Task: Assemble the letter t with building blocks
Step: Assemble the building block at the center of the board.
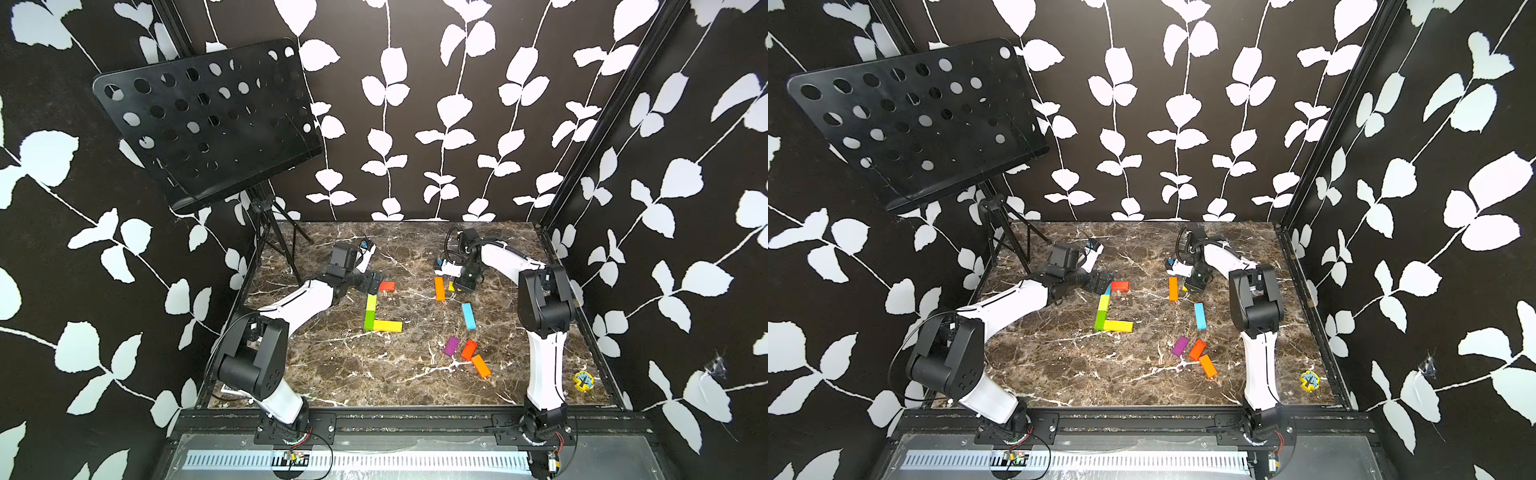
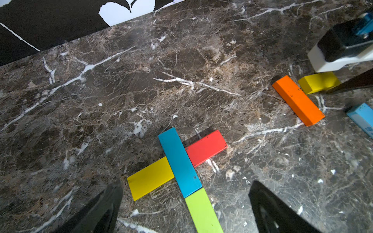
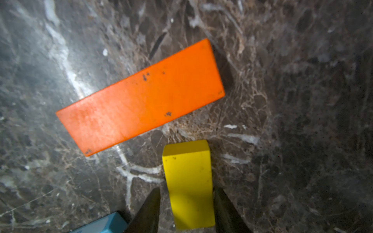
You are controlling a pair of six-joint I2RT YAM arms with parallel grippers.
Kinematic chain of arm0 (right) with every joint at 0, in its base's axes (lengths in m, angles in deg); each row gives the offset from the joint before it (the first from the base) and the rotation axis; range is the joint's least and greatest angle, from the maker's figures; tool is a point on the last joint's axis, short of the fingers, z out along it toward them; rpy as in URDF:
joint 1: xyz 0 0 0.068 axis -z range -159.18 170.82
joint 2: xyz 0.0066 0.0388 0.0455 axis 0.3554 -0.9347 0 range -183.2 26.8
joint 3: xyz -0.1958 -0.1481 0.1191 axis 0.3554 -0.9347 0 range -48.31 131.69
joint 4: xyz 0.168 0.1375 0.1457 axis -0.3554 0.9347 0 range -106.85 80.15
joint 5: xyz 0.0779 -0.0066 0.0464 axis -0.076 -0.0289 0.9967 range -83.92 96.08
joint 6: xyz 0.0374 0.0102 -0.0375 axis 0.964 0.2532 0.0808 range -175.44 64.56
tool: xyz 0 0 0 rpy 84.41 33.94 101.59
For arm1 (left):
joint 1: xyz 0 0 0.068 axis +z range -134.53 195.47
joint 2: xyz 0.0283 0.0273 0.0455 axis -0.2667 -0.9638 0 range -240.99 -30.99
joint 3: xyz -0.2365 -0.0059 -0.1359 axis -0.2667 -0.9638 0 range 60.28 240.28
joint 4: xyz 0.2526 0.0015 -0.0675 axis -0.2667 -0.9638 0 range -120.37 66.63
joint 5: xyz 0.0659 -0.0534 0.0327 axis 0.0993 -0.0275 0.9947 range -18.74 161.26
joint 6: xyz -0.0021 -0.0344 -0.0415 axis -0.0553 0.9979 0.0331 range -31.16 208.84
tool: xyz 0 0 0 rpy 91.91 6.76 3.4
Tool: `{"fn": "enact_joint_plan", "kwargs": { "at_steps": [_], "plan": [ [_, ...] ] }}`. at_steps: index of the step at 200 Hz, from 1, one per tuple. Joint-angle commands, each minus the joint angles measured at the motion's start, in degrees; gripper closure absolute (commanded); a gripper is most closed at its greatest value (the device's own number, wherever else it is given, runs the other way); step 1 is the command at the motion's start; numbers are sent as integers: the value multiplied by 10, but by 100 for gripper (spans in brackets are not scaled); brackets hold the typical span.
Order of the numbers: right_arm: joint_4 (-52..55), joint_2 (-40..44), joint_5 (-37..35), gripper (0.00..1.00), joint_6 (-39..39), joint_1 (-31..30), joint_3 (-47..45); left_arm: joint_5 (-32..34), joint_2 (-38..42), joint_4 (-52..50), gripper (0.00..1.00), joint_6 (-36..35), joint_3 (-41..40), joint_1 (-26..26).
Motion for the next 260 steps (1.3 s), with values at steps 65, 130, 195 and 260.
{"fn": "enact_joint_plan", "kwargs": {
  "at_steps": [65,130,195,260],
  "plan": [
    [8,-10,-5,76,-35,-4,10,1,-2,-18,1,16,16,3],
    [11,-3,38,80,-67,-4,15,9,1,-33,1,29,18,3],
    [21,2,65,78,-78,-6,16,13,3,-33,1,45,14,3],
    [27,5,65,78,-93,-9,8,12,-3,-31,1,48,17,3]
  ]
}}
